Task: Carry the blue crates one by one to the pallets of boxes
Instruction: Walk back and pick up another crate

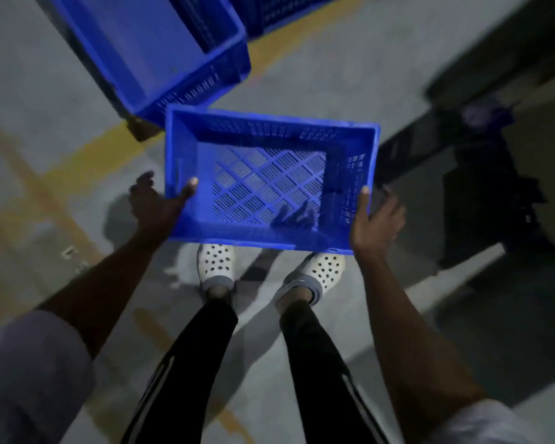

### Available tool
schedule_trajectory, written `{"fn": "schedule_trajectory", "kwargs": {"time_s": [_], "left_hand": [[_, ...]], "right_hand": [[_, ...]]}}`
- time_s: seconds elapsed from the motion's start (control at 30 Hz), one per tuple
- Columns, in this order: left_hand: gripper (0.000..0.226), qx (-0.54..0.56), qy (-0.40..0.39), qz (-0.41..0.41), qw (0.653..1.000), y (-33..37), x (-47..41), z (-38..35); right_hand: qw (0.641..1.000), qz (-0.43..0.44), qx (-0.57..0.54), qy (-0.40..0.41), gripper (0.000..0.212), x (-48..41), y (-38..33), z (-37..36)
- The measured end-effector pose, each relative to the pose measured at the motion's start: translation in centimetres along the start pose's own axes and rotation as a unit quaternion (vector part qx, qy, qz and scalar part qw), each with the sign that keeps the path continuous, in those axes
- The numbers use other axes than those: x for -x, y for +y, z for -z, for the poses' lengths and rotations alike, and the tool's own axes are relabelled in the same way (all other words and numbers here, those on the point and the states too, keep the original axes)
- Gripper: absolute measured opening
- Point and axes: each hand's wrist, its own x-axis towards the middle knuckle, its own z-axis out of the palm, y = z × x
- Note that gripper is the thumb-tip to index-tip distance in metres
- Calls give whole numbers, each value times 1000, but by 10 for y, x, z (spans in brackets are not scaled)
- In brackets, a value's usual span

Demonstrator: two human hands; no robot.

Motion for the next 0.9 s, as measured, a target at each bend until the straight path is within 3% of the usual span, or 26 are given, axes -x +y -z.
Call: {"fn": "schedule_trajectory", "kwargs": {"time_s": [0.1,0.13,0.2,0.23,0.37,0.5,0.57,0.67,0.83,0.9], "left_hand": [[143,22,8,44,999,-23,-46,-37],[129,53,-3,37,998,-24,-56,-43],[76,85,-35,-2,996,-24,-72,-51],[66,87,-35,-16,995,-23,-78,-54],[83,90,-23,12,996,-23,-90,-53],[83,47,-46,9,998,-25,-101,-53],[86,34,-45,2,998,-29,-106,-53],[72,-22,-47,-36,998,-30,-108,-54],[102,23,-29,14,999,-13,-90,-40],[98,6,-18,19,1000,4,-72,-23]], "right_hand": [[999,-6,49,-13,70,-37,30,-38],[999,-14,44,-24,71,-49,36,-49],[998,-24,-9,-54,76,-70,50,-69],[996,-40,-49,-68,80,-77,55,-77],[979,-125,-129,-98,82,-93,72,-91],[969,-134,-168,-124,87,-101,77,-90],[970,-130,-160,-132,79,-100,71,-88],[974,-120,-143,-125,63,-98,67,-87],[966,-165,-144,-138,99,-110,69,-63],[970,-185,-105,-120,107,-92,41,-25]]}}
